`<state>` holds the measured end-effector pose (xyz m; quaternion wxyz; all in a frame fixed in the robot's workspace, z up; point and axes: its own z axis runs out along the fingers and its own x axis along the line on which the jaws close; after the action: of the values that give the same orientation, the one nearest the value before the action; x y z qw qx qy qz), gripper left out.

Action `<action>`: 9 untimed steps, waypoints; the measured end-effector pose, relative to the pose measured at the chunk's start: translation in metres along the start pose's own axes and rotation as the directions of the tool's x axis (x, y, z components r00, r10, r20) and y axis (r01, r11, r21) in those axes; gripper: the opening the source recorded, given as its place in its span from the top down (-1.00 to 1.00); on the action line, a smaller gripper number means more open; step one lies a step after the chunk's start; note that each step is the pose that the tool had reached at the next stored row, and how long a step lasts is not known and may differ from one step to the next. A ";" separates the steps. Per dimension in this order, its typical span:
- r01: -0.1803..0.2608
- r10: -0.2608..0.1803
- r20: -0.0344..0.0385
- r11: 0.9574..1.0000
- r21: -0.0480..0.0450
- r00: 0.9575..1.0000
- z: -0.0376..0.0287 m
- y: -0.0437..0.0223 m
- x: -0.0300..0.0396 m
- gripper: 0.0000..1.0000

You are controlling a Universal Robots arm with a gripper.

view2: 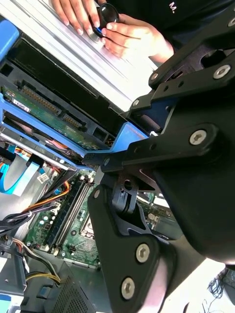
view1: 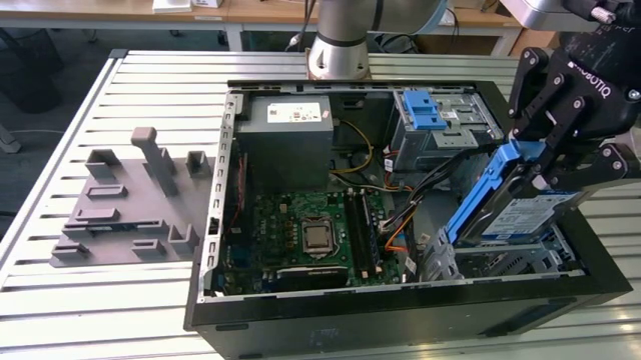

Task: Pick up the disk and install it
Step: 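Insert the disk into the insertion slot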

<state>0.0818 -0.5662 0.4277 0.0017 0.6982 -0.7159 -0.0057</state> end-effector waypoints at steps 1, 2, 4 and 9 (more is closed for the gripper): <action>0.000 0.000 0.000 1.000 0.000 1.000 0.0006 0.0000 0.0000 0.27; 0.000 0.000 0.000 1.000 0.000 1.000 0.0012 0.0000 0.0000 0.27; 0.000 0.000 0.000 1.000 0.000 1.000 0.0024 0.0000 0.0000 0.27; 0.000 0.000 0.000 1.000 0.000 1.000 0.0053 0.0000 0.0000 0.27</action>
<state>0.0818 -0.5662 0.4224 0.0017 0.6982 -0.7159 -0.0057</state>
